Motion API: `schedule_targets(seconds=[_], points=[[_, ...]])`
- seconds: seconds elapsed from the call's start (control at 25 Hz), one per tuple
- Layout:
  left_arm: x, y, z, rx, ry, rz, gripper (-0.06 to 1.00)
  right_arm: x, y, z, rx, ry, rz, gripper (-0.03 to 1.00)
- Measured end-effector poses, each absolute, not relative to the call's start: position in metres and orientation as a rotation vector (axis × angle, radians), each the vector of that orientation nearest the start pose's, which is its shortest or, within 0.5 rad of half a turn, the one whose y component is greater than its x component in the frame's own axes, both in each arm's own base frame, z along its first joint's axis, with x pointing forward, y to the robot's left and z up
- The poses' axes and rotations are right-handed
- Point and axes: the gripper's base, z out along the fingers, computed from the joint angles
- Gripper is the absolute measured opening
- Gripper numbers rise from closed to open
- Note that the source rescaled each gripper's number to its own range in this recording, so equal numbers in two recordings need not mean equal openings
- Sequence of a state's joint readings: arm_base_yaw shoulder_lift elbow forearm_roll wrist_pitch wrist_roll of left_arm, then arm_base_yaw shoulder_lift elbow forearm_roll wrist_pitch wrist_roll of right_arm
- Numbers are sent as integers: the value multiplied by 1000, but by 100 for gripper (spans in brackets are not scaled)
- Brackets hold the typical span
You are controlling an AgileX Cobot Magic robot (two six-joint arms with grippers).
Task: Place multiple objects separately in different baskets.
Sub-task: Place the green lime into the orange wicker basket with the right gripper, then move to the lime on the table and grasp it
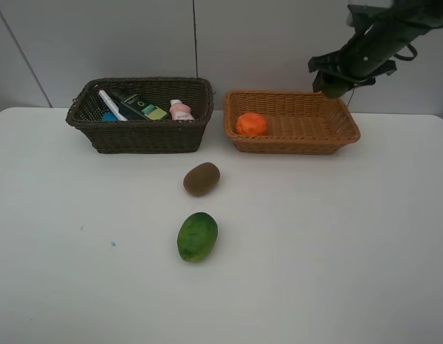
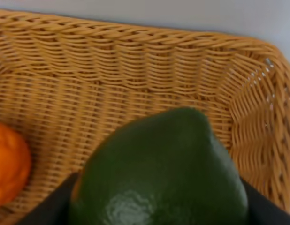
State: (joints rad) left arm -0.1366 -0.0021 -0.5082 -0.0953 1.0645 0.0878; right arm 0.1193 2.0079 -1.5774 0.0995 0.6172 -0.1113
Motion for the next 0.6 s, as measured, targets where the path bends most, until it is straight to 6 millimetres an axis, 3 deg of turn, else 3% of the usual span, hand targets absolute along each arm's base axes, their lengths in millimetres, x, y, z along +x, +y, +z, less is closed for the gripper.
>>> schedule_targets(seconds=[0.12, 0.2, 0.28, 0.4, 0.6], points=[[-8, -7, 280, 233, 2024, -145, 96, 452, 59, 216, -208, 2499, 104, 56], [-8, -7, 280, 233, 2024, -145, 96, 454, 59, 215, -199, 2483, 97, 80], [-8, -7, 280, 233, 2024, -145, 96, 455, 58, 215, -185, 2479, 88, 92], [-8, -7, 280, 233, 2024, -145, 96, 455, 56, 214, -161, 2485, 76, 98], [-8, -7, 280, 233, 2024, -145, 96, 447, 57, 209, -150, 2592, 70, 98]])
